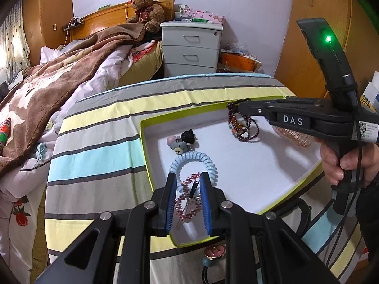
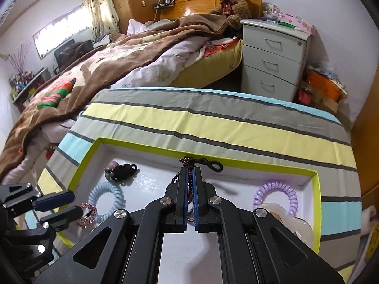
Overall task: Organize jewelry
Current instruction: 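Carry the pink clip into the box with the left tool while the right tool holds the beads above it, then lower the beads and open the right tool while the left tool lowers the pink clip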
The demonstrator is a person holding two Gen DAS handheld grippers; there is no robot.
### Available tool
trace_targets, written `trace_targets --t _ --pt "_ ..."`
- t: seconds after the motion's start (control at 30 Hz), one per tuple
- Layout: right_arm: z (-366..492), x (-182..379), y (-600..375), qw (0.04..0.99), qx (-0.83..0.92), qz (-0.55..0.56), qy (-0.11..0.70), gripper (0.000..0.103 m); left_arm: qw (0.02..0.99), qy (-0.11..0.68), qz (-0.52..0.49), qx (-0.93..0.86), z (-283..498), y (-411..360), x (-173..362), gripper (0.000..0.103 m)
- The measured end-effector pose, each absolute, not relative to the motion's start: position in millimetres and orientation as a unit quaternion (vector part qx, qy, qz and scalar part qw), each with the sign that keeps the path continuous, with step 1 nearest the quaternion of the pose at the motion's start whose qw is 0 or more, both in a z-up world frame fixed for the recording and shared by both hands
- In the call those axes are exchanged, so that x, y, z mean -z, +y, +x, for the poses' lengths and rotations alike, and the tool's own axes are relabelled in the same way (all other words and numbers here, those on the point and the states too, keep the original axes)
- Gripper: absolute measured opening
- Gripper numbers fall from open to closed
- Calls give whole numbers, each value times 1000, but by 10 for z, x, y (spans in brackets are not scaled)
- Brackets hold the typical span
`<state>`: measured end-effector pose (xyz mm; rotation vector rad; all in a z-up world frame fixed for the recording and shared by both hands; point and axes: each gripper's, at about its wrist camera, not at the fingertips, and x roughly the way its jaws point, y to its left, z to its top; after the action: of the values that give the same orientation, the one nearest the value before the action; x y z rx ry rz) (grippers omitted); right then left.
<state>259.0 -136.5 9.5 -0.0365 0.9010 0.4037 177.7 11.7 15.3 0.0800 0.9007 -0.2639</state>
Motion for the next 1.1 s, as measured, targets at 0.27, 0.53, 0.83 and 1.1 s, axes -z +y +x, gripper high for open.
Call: trace_targets --t 0.27,0.53,0.83,1.1 --pt "2640 -33 -1414 879 -184 -18 440 3 889 436 46 131 1775 74 -126 21" --pt "2685 8 -1455 878 -170 -22 447 3 886 442 43 133 1796 72 -84 21" --pt "2702 21 -1453 879 -159 -32 448 4 885 444 40 133 1791 77 -77 21" --pt "2689 14 -1478 880 -158 -26 447 9 884 447 34 134 1795 91 -67 21"
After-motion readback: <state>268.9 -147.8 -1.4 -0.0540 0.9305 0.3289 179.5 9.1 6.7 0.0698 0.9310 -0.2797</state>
